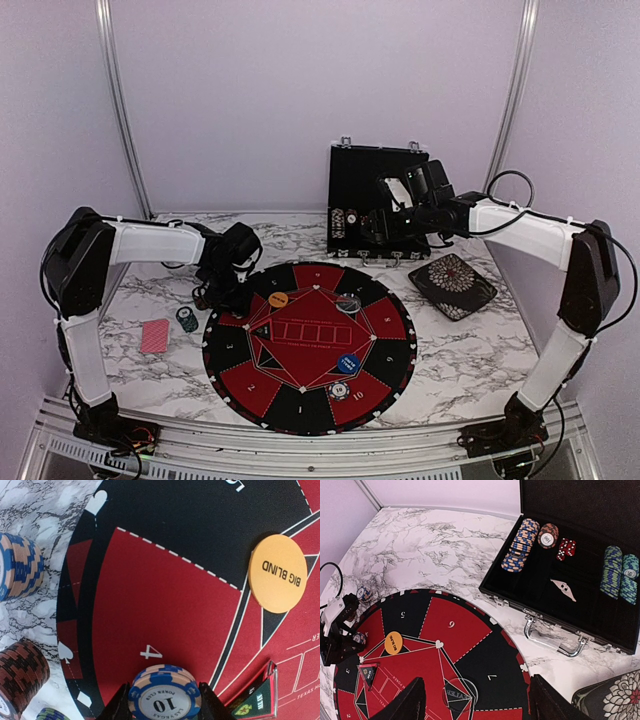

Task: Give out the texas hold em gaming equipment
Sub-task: Place the poker chips pile at the big blind area.

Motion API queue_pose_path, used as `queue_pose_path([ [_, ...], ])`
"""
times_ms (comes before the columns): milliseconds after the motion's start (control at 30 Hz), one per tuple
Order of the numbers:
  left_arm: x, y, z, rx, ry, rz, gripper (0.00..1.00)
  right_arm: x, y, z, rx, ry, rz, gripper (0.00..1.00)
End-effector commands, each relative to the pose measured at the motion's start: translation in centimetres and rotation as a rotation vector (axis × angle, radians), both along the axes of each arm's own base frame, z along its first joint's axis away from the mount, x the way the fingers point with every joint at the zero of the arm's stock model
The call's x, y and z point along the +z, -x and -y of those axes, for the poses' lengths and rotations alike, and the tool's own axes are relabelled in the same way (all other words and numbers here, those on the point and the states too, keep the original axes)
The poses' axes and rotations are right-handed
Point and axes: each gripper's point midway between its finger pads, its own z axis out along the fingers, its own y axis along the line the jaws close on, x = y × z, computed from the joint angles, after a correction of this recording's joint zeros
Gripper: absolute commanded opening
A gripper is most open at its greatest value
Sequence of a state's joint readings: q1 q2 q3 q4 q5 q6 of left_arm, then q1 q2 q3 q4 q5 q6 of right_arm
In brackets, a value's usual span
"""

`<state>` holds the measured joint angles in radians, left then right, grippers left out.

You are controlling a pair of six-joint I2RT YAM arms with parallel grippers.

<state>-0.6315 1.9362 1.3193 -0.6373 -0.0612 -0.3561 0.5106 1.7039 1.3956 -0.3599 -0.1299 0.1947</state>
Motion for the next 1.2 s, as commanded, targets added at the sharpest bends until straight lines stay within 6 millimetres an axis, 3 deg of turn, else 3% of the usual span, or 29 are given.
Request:
queue_pose_path([
  [0, 1.0, 0.1, 0.5, 0.000, 0.016, 0.033, 0.33, 0.2, -0.5, 0.2, -0.012, -0.014, 0.000, 0.68],
  [300, 0.7, 0.4, 0.2, 0.005, -0.004, 0.035, 0.35, 0.2, -0.4, 0.2, -0.012, -0.013, -0.002, 0.68],
  [933, 1.0, 0.2, 0.6, -0.011, 0.004, 0.038, 0.51, 0.3, -0.4, 0.3, -0.013, -0.016, 0.000, 0.68],
  [1167, 3.2, -1.0, 1.5, -0.022, 0.033, 0.079, 0.51, 0.3, -0.5, 0.3, -0.014, -0.014, 0.000, 0.68],
])
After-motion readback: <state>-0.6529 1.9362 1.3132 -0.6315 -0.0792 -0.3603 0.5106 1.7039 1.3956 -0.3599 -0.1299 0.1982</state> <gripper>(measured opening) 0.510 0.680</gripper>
